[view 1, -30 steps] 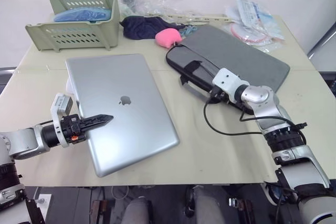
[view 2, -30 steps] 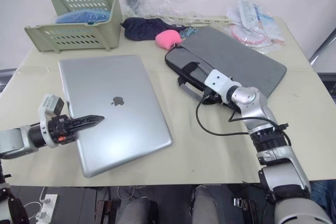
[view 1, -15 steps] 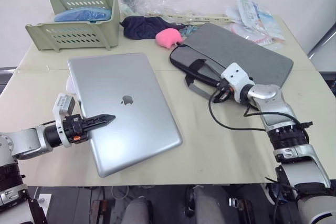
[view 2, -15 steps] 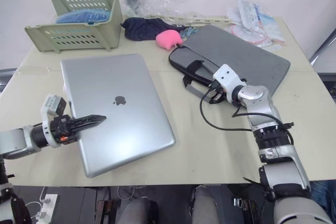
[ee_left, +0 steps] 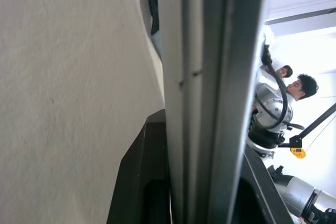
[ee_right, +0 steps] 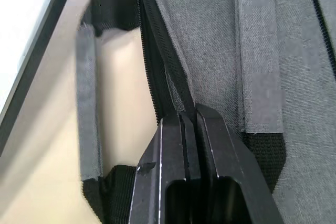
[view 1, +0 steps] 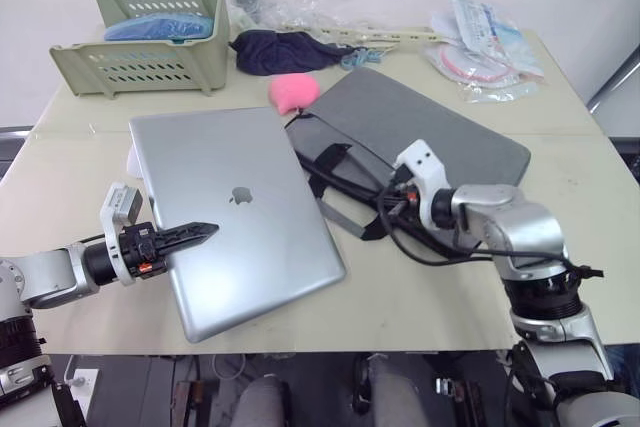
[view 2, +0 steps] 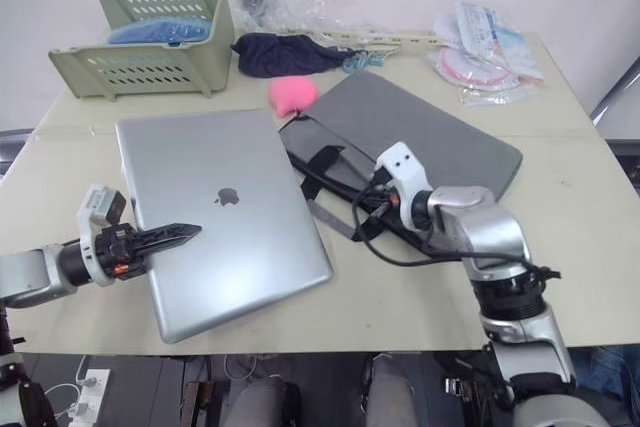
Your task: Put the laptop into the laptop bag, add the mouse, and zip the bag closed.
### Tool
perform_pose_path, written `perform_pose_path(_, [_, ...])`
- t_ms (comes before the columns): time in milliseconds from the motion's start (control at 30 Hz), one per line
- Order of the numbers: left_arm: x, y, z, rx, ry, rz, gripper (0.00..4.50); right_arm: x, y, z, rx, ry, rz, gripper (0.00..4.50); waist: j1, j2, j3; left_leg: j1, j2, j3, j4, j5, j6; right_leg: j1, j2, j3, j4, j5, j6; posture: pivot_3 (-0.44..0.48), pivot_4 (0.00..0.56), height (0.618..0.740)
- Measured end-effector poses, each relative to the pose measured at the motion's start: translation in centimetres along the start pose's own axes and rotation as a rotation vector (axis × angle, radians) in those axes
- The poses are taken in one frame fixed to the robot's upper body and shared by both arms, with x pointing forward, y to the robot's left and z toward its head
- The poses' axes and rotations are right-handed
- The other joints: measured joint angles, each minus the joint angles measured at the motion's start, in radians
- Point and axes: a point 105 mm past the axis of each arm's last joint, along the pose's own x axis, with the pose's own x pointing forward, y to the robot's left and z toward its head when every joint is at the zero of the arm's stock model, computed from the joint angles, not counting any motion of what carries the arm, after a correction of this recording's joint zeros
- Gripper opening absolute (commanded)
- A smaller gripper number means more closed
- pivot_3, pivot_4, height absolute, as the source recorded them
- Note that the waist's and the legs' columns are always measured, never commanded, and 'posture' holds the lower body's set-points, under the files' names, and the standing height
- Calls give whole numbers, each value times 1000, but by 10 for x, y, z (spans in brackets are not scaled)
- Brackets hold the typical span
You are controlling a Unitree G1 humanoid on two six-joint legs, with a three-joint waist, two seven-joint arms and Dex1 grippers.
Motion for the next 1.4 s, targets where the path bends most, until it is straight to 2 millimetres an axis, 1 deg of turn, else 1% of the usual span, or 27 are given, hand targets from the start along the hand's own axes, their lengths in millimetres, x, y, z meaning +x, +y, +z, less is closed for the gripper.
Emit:
perform_pose_path(33, [0, 0, 0, 0, 0, 0, 350, 1, -1, 0, -16, -5, -13, 32, 0, 0, 0, 0, 0, 1, 0, 0, 0, 0, 0, 0, 0, 0, 0, 0, 150, 740])
perform_pose_path(133, [0, 0, 0, 0, 0, 0, 350, 2, -5, 0, -84, -16, -68, 1277, 0, 0, 0, 1, 0, 1, 0, 0, 0, 0, 0, 0, 0, 0, 0, 0, 150, 740])
perform_pose_path(200, [0, 0, 0, 0, 0, 0, 350, 2, -7, 2, -102, -26, -85, 2028, 0, 0, 0, 1, 0, 1, 0, 0, 0, 0, 0, 1, 0, 0, 0, 0, 150, 740])
perform_pose_path(233, [0, 0, 0, 1, 0, 3, 350, 1, -8, 2, -107, -28, -88, 2591, 0, 0, 0, 0, 0, 1, 0, 0, 0, 0, 0, 0, 0, 0, 0, 0, 150, 740])
perform_pose_path(300, [-2, 0, 1, 3, 0, 9, 350, 0, -9, 3, -121, -34, -93, 3306, 0, 0, 0, 0, 0, 1, 0, 0, 0, 0, 0, 0, 0, 0, 0, 0, 150, 740])
perform_pose_path(333, [-2, 0, 1, 4, -1, 14, 350, -1, -11, 4, -143, -38, -98, 3306, -1, 0, 0, 1, 0, 1, 0, 0, 0, 0, 0, 0, 0, 0, 0, 0, 150, 740])
perform_pose_path(433, [-5, 3, -1, -7, -9, 17, 350, -3, -9, 5, -288, -29, -98, 3306, -1, 0, 0, 1, 0, 1, 0, 0, 0, 0, 0, 0, -1, 0, 0, 0, 150, 740])
perform_pose_path(533, [-7, 4, -2, -14, -12, 17, 350, -5, -10, 10, -368, -42, -116, 3306, -1, 0, 0, 1, 0, 1, 0, 0, 0, 0, 0, 0, -1, 0, 0, 0, 150, 740])
perform_pose_path(800, [-8, 5, -3, -17, -15, 18, 350, -4, -12, 13, -451, -63, -136, 3306, -1, 0, 0, 0, 0, 1, 0, 0, 0, 0, 0, 0, -1, 0, 0, 0, 150, 740])
perform_pose_path(833, [-8, 5, -3, -17, -15, 18, 350, -4, -12, 14, -454, -64, -139, 3092, -1, 0, 0, 0, 0, 1, 0, 0, 0, 0, 0, 0, -1, 0, 0, 0, 150, 740])
perform_pose_path(867, [-8, 5, -3, -17, -15, 18, 350, -4, -13, 14, -456, -63, -141, 2788, -1, 0, 0, 0, 0, 1, 0, 0, 0, 0, 0, 0, -1, 0, 0, 0, 150, 740])
perform_pose_path(933, [-8, 5, -3, -15, -15, 18, 350, -3, -14, 12, -452, -57, -144, 2067, -1, 0, 0, 0, 0, 1, 0, 0, 0, 0, 0, 0, -1, 0, 0, 0, 150, 740])
perform_pose_path(1100, [-8, 4, -3, -13, -14, 18, 350, -1, -17, 3, -434, -38, -142, 28, 0, 0, 0, 0, 0, 1, 0, 0, 0, 0, 0, 0, -1, 0, 0, 0, 150, 740])
perform_pose_path(1300, [-8, 4, -3, -11, -13, 18, 350, -3, -19, -1, -372, -35, -135, 28, 0, 0, 0, 0, 0, 1, 0, 0, 0, 0, 0, 0, -1, 0, 0, 0, 150, 740])
perform_pose_path(1400, [-9, 2, -6, 1, -6, 18, 350, -4, -17, 3, -199, -68, -101, 28, 0, -1, 0, 0, 0, 1, 0, 0, 0, 0, 0, 0, -1, 0, 0, 0, 150, 740])
